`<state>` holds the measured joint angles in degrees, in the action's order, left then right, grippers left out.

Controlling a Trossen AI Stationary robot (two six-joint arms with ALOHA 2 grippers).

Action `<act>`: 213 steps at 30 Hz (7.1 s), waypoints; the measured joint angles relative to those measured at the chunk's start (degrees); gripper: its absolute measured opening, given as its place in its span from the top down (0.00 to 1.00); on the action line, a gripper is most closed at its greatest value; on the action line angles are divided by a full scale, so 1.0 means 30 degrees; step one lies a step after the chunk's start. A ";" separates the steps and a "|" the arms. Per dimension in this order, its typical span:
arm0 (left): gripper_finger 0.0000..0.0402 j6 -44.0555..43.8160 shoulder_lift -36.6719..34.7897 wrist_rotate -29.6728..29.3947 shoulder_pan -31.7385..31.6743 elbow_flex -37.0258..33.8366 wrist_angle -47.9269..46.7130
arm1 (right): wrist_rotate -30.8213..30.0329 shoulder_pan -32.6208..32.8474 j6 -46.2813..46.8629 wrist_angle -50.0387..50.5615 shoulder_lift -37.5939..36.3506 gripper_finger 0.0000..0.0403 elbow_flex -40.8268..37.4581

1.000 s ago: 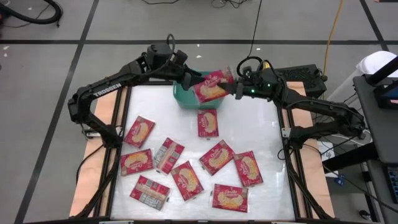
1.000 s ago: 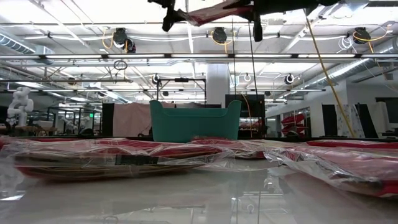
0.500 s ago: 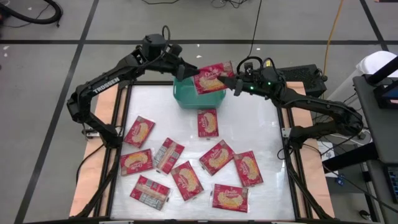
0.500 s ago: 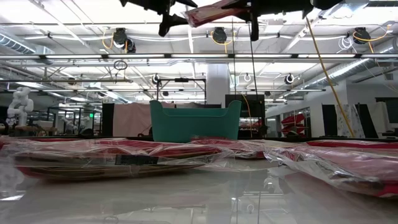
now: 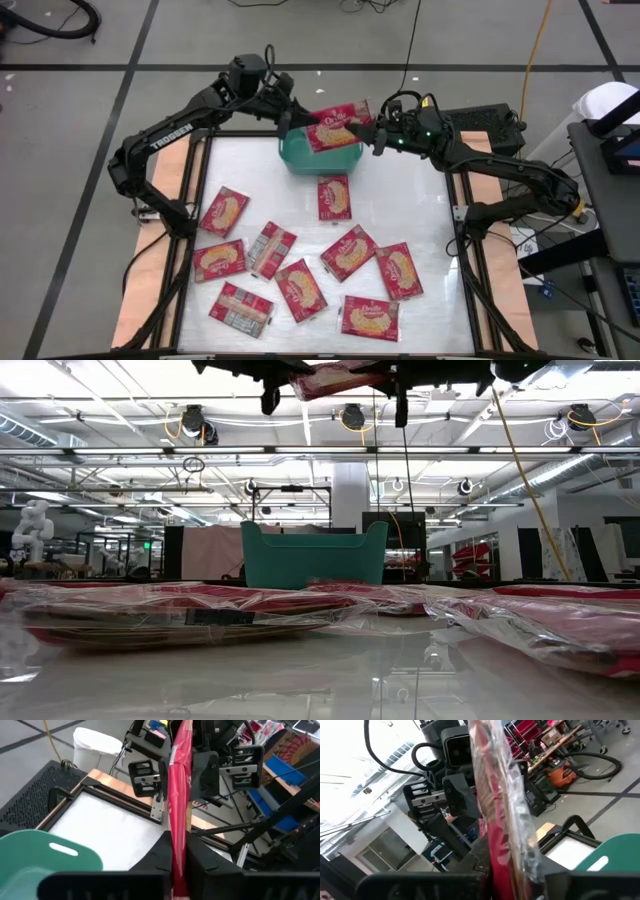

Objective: Sort popcorn bags into baskets
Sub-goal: Put the popcorn bag into the green bin, then adjust the green bin, then put the popcorn bag into the green bin

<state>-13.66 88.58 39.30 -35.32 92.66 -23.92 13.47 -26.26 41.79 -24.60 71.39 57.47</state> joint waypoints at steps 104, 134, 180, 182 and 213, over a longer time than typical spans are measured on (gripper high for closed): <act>0.83 0.5247 -0.0211 -1.1035 -0.2811 -0.7526 -0.2246 | -0.1978 0.0452 -0.1007 1.3454 -0.2701 0.62 -0.0015; 0.83 -0.5001 -0.0338 -0.9098 -0.3875 -1.4943 0.6164 | -0.1978 0.1814 -0.0555 1.3261 -0.2701 0.62 -0.0015; 0.83 -1.7236 -0.2703 -1.3205 1.1063 -1.4928 0.4924 | -0.1134 0.5086 0.5138 1.5283 -0.2686 0.58 -0.3665; 0.83 -1.8502 -0.2324 -1.3572 1.1568 -1.4930 0.5372 | -0.0440 0.4962 0.4590 1.5287 -0.2686 0.58 -0.3665; 0.45 -2.6203 0.6831 -1.9588 1.3212 -1.4848 1.4160 | 0.2354 0.6207 -0.2076 2.3205 -0.7658 0.58 -0.3679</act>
<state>-92.27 109.07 -19.47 4.32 48.12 18.56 20.54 -7.64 35.56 45.01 48.41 46.44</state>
